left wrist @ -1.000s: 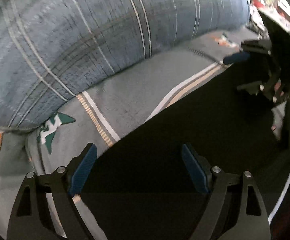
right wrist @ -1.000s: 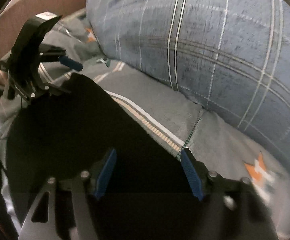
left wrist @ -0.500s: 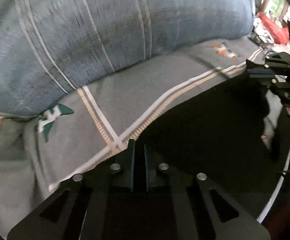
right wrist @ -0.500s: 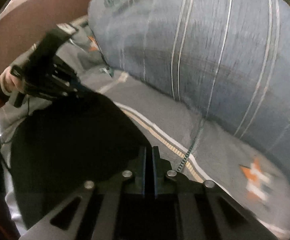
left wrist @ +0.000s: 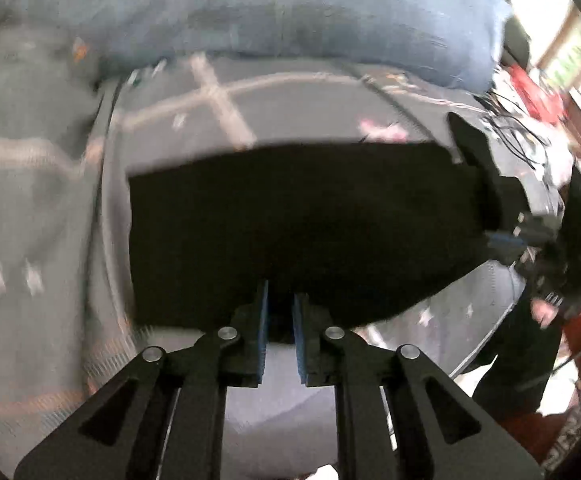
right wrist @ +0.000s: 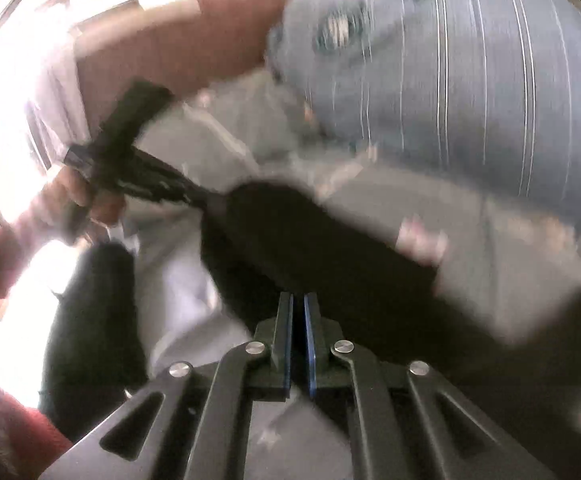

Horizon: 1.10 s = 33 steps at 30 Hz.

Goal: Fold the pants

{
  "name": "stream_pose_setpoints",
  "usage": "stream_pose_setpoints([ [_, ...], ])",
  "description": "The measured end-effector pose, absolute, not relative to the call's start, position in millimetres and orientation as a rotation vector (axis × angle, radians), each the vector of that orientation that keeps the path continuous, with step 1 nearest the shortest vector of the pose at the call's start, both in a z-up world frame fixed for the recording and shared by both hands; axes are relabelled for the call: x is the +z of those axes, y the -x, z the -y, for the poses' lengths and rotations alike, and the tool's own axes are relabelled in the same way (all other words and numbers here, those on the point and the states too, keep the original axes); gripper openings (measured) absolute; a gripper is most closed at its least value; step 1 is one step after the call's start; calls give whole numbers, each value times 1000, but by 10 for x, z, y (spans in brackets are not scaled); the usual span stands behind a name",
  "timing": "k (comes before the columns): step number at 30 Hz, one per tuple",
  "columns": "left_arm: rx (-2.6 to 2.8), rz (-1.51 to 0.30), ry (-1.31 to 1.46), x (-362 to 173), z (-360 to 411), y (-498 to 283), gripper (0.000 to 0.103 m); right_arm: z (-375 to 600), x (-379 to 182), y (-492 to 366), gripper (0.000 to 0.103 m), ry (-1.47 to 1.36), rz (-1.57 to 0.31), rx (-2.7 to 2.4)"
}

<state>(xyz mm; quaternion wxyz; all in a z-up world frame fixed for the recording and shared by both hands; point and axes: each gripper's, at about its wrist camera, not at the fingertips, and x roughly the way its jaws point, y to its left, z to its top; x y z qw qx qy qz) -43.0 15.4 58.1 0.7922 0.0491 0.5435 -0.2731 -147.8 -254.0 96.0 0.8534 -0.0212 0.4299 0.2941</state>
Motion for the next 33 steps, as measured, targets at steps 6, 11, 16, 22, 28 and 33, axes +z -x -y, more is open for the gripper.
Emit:
stream_pose_setpoints([
  [6, -534, -1156, -21, 626, -270, 536, 19, 2492, 845, 1542, 13, 7, -949, 590],
  [11, -477, -1082, -1, 850, -392, 643, 38, 2757, 1182, 1551, 36, -61, -883, 559],
  [16, -476, -1012, 115, 967, -427, 571, 57, 2979, 1249, 1116, 48, -162, -866, 413],
  [22, -493, -1069, 87, 658, -34, 475, 57, 2854, 798, 590, 15, -117, -993, 313],
  [28, -484, -1099, 27, 442, 97, 588, 57, 2864, 698, 650, 18, -154, -976, 276],
  [33, -471, -1059, 53, 644, 62, 587, 57, 3260, 1025, 739, 49, -196, -903, 206],
])
